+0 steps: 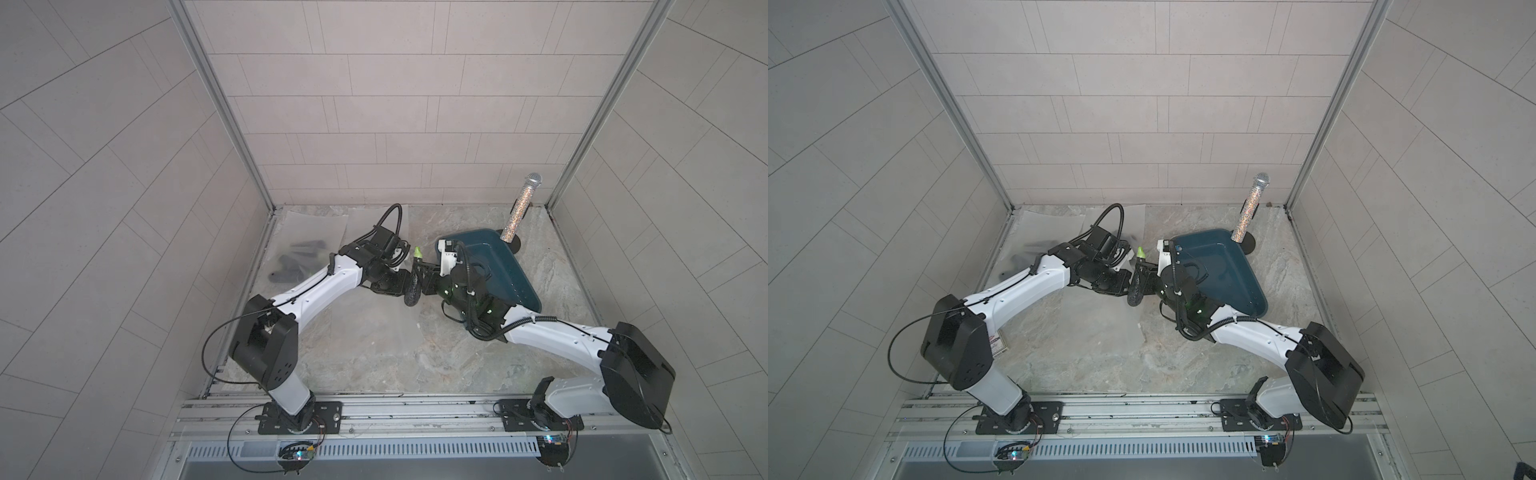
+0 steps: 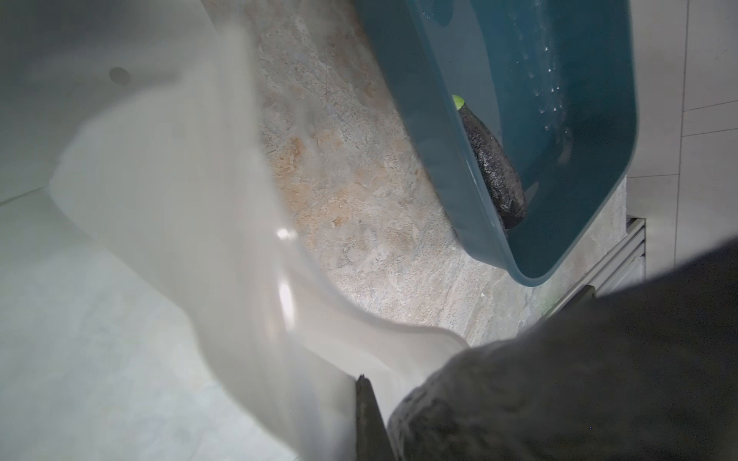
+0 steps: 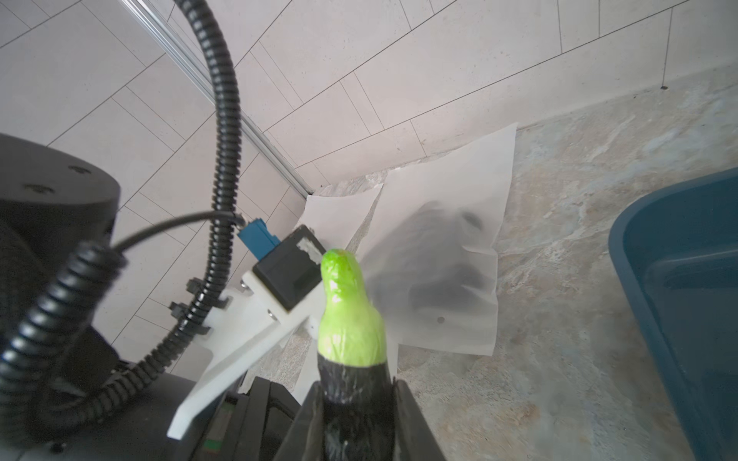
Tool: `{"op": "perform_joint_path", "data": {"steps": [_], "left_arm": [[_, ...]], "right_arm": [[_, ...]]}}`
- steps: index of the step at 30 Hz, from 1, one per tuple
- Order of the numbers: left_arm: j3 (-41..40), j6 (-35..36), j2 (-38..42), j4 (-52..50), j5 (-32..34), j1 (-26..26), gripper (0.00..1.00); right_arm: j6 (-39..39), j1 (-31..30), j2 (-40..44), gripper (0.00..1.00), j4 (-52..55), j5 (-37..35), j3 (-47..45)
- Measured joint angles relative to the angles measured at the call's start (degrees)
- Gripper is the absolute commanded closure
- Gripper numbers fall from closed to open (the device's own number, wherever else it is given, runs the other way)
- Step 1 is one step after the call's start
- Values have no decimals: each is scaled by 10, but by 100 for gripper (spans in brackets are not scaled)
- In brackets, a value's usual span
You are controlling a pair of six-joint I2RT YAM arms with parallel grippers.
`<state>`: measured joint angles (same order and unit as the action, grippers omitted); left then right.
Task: Place the eggplant in a zip-top bag and seal the zipper
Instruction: Place the eggplant in the zipper food storage bag.
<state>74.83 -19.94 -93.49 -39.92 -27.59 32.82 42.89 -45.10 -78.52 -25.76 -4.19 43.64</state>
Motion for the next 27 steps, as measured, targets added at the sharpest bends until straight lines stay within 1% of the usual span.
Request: {"op": "perform_joint_path", "data": {"steps": [8, 12, 15, 20, 24, 27], "left_arm": [[-6, -9, 19, 7, -13, -16, 98], [-10, -11, 23, 6, -14, -17, 98], [-10, -12, 24, 7, -16, -17, 98], [-14, -13, 36, 9, -18, -17, 99], [-24, -15, 47, 10, -16, -20, 99], [-31, -15, 51, 8, -12, -21, 99]], "right_arm": [[-66, -50, 0, 85, -43, -30, -53], [-102, -63, 0, 84, -58, -35, -68], [-116, -64, 0, 84, -52, -35, -66], [-120, -63, -21, 82, -16, -40, -32], [-119, -63, -46, 77, 13, -40, -5], [-116, -62, -60, 68, 40, -40, 13]]}}
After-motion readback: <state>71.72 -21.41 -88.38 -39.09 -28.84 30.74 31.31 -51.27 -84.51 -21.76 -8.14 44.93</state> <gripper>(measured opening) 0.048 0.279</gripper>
